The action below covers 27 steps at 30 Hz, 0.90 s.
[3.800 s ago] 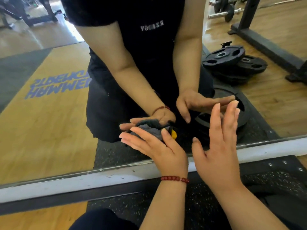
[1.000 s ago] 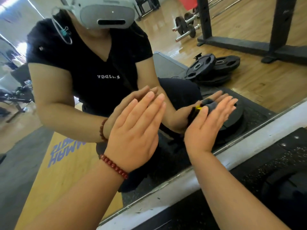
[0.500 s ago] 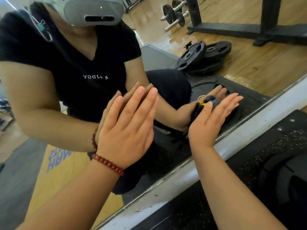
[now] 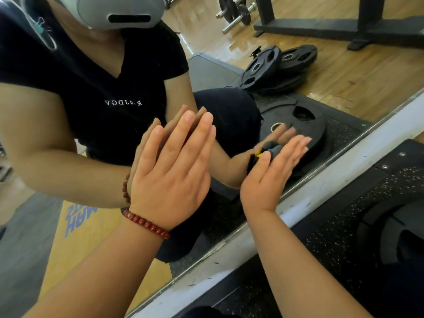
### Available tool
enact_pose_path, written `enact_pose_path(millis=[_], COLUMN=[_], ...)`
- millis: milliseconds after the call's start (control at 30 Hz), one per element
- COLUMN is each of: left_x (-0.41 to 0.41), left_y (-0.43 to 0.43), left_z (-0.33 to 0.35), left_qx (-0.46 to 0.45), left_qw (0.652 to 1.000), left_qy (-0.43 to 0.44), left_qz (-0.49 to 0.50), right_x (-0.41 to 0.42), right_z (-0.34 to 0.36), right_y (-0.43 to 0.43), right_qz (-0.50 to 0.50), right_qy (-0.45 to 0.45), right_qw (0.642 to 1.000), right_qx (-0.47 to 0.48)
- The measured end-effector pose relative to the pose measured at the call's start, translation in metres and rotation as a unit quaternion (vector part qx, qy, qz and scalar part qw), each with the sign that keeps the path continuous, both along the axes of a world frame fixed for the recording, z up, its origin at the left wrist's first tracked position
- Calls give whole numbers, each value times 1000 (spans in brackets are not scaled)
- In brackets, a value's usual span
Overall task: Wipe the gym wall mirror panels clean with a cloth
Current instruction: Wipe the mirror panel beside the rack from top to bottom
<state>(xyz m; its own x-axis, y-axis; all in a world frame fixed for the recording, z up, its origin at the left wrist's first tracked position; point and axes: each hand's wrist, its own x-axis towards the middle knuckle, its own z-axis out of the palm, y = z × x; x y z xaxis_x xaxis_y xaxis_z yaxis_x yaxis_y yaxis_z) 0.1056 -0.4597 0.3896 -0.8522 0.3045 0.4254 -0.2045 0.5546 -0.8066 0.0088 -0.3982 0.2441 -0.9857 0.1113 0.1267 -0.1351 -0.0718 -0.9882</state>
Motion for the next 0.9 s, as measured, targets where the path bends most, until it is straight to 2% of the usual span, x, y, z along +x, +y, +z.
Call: enact_pose_path(millis=[67, 100, 133, 233, 300, 367, 400, 433, 500, 533, 567, 633, 700, 767, 800, 833, 900], left_x=[0, 0, 0, 0, 0, 0, 0, 0, 1, 1, 2, 1, 1, 1, 1, 2, 2], left_y=[-1, 0, 0, -1, -3, -3, -2, -1, -1, -2, -2, -3, -3, -3, -3, -2, -1], left_z=[-1, -2, -3, -2, -1, -2, -2, -3, -4, -5, -5, -4, -4, -4, -4, -4, -4], left_qx=[-1, -1, 0, -5, -10, 21, 33, 27, -1, -6, -12, -28, -31, -27, -23, -18, -10], left_qw=[1000, 1000, 1000, 1000, 1000, 1000, 999, 1000, 999, 999, 998, 998, 998, 998, 998, 998, 998], left_qy=[9, 10, 7, -4, -5, -5, -9, -13, -33, -48, -60, -60, -61, -59, -58, -57, -57], left_qz=[0, 0, 1, 9, 14, 12, 12, 8, -3, -6, -4, 3, 0, -5, -6, -5, -7], right_x=[-1, 1, 6, 30, 37, 27, 18, 7, -6, -5, 2, 26, 47, 41, 28, 14, -13], right_z=[-21, -23, -19, 18, 29, 14, 0, -15, -35, -36, -30, -5, 11, 5, -6, -18, -41], right_y=[4, 4, 2, -14, -17, -13, -9, -4, 4, 4, 2, -8, -16, -15, -12, -7, 4], right_qz=[3, 4, 1, 2, 16, 15, 9, 0, -6, -1, 0, 14, 43, 36, 19, -1, -23], right_qy=[-134, -165, -160, -16, 80, 106, 67, -12, -187, -220, -203, -82, 30, 73, 47, -19, -190], right_qw=[990, 985, 987, 1000, 996, 993, 997, 1000, 980, 973, 977, 996, 999, 996, 999, 1000, 979], right_qx=[-40, -40, -32, 1, 26, 41, 28, -4, -64, -67, -60, -33, -4, 24, 18, -8, -69])
